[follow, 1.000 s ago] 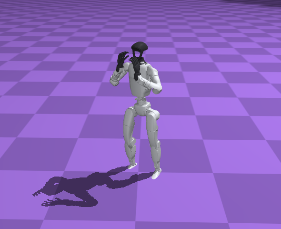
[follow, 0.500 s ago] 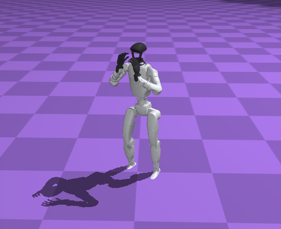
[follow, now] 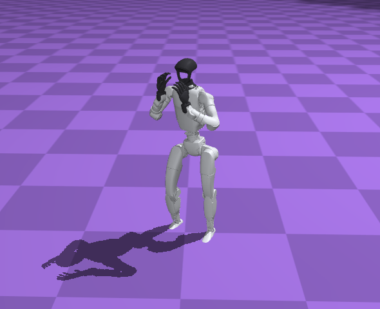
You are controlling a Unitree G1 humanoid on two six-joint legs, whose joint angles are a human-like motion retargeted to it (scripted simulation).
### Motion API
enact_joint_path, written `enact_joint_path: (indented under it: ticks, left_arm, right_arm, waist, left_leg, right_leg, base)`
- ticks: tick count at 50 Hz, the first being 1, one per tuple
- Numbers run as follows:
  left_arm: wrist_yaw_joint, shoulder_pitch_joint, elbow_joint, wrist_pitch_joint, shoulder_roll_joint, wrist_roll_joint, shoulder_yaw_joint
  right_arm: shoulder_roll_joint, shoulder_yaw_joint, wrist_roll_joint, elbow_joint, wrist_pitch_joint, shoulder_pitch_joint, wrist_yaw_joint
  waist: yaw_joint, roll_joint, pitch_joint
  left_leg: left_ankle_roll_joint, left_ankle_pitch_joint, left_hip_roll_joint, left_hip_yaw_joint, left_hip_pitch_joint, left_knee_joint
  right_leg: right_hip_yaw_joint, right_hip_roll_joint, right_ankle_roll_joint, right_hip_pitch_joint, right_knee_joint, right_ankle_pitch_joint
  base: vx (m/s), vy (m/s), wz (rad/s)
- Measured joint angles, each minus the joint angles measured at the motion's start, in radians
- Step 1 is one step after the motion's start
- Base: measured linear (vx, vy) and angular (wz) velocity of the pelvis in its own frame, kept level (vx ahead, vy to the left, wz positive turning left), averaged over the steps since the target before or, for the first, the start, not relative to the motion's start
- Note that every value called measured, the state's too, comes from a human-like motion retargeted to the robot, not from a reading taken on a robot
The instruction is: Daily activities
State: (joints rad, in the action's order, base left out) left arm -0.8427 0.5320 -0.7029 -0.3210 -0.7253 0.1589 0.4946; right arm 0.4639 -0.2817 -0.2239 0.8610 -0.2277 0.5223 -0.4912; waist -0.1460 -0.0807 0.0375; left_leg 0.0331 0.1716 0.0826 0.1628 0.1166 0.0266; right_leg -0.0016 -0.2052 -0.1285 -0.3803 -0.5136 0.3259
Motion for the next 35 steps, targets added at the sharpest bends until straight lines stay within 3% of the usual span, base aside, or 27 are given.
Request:
enact_joint_path:
  ticks: [13,35]
  left_arm:
    - [0.029,0.043,0.017,-0.007,0.045,-0.014,-0.007]
    - [0.143,0.068,0.062,-0.050,0.093,-0.004,0.043]
  right_arm:
    - [-0.044,0.005,0.051,0.009,-0.007,0.048,0.025]
    - [-0.061,-0.007,-0.020,-0.048,-0.035,0.076,0.054]
  waist:
    - [-0.010,0.006,-0.053]
    - [0.010,0.011,-0.089]
  left_leg:
    - [-0.014,-0.015,-0.009,-0.014,0.018,-0.021]
    - [-0.035,0.025,-0.020,-0.029,0.021,0.046]
  right_leg:
    - [-0.021,0.007,0.019,-0.006,0.014,-0.012]
    - [-0.049,0.004,0.041,0.029,-0.019,0.001]
  base:
    - [0.00,0.00,0.00]
    - [0.00,0.00,0.01]
